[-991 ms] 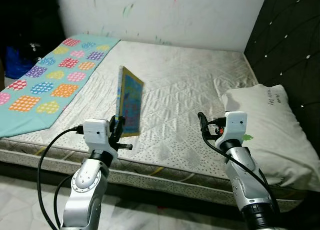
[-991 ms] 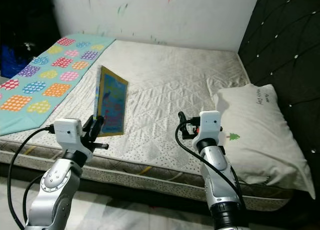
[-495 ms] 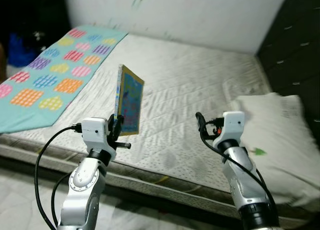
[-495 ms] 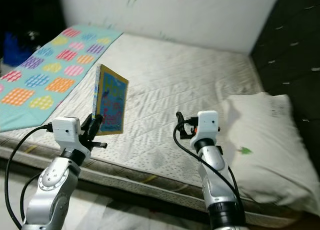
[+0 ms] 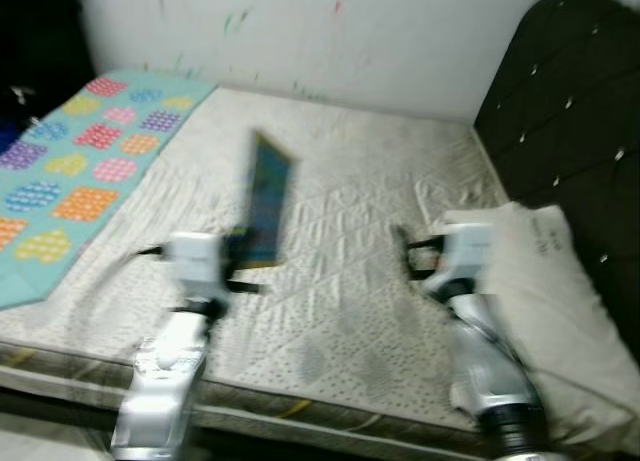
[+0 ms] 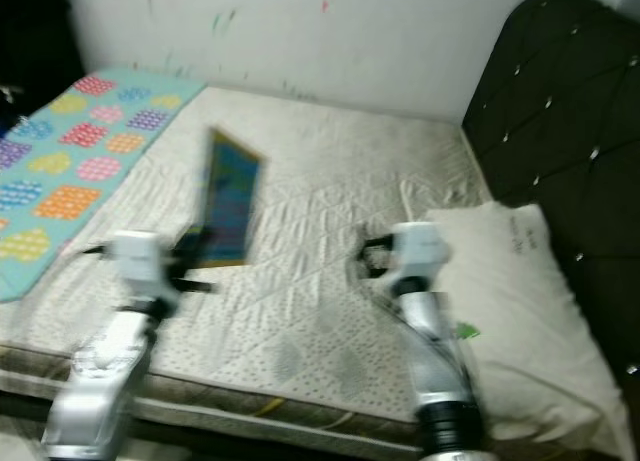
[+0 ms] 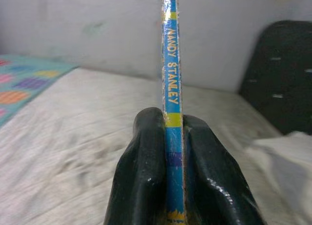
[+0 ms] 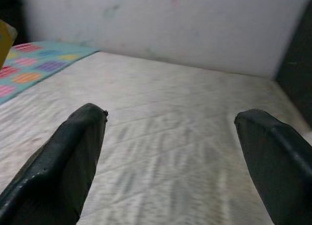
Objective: Clean up the room
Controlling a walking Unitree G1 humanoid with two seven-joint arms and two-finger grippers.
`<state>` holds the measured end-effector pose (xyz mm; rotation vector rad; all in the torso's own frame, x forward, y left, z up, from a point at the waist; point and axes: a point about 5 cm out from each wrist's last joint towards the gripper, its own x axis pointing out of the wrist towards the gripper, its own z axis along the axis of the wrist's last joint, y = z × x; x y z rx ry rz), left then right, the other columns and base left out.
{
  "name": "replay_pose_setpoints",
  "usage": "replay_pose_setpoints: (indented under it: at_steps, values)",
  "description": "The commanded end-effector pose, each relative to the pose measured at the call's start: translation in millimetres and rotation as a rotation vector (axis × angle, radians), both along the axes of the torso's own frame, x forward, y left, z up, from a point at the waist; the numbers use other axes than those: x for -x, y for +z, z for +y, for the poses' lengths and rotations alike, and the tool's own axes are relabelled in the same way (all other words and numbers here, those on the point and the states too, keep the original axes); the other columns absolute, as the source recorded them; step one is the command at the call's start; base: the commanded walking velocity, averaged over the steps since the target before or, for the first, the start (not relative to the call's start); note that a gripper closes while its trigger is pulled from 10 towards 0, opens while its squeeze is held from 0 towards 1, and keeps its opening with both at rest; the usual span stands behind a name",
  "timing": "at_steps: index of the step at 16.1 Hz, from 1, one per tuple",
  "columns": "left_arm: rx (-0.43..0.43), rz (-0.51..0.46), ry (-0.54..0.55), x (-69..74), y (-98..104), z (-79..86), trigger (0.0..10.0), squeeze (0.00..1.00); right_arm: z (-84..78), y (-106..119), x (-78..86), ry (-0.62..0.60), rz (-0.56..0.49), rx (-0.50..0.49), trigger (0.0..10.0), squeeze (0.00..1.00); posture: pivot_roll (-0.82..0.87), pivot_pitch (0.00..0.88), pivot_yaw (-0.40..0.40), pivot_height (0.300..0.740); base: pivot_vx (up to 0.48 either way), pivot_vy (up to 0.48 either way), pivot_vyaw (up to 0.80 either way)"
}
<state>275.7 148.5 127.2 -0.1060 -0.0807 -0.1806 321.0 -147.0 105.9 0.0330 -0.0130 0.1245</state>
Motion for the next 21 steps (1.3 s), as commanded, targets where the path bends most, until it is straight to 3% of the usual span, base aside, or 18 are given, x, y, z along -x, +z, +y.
replay_pose_setpoints:
  at_steps: [1,10,21]
  values:
    - [-0.002,-0.031,-0.027,-1.1,6.9,-9.5,10.0,0.0,-9.6,3.2,-1.1,-0.024,-0.012,0.017,10.0,0.0,-0.02,0.012,-0.073,0.74,0.0,0.0,0.0]
    - [-0.003,-0.025,-0.027,-2.4,6.7,-11.0,10.0,0.0,-8.8,2.0,-3.2,-0.019,-0.007,0.014,10.0,0.0,-0.01,0.002,-0.075,0.74,0.0,0.0,-0.53]
    - [0.0,-0.033,-0.035,-3.1,7.7,-13.5,10.0,0.0,-7.1,2.0,-5.2,-0.013,-0.006,0.02,10.0,0.0,-0.01,0.0,-0.092,0.74,0.0,-0.264,0.0]
